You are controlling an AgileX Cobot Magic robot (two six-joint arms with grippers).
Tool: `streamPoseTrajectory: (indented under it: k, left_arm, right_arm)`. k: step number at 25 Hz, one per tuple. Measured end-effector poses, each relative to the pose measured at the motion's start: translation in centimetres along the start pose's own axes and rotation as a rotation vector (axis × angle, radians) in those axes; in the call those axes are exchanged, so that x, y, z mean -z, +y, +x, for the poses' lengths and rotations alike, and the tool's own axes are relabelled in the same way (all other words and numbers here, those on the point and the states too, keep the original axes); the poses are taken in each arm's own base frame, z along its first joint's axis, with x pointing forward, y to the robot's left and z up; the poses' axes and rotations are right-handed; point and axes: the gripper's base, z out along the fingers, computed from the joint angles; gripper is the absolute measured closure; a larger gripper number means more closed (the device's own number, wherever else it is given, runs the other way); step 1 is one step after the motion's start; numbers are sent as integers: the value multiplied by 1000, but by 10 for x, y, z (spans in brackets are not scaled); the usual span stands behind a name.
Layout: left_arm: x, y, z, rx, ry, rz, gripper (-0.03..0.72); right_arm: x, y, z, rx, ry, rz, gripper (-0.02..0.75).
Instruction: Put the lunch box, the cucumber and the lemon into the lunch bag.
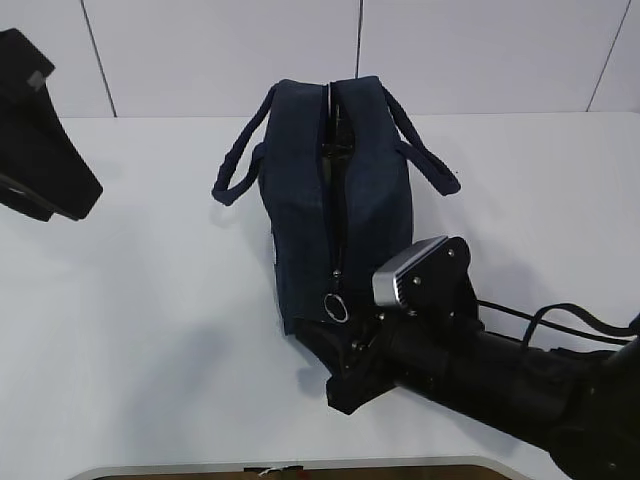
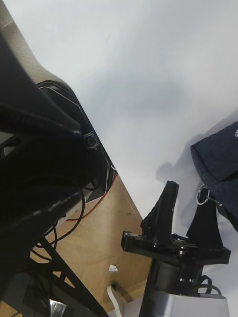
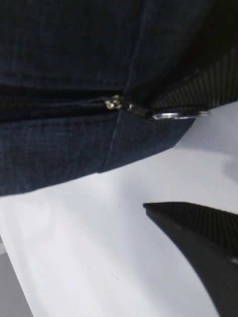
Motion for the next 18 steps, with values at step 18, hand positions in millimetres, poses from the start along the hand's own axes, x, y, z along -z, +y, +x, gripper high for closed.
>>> streamPoseTrajectory:
  k: [18]
  left_arm:
    - [0,-1,0,4,1,12,449]
  right_arm:
    - [0,-2,4,-6,46,18,475]
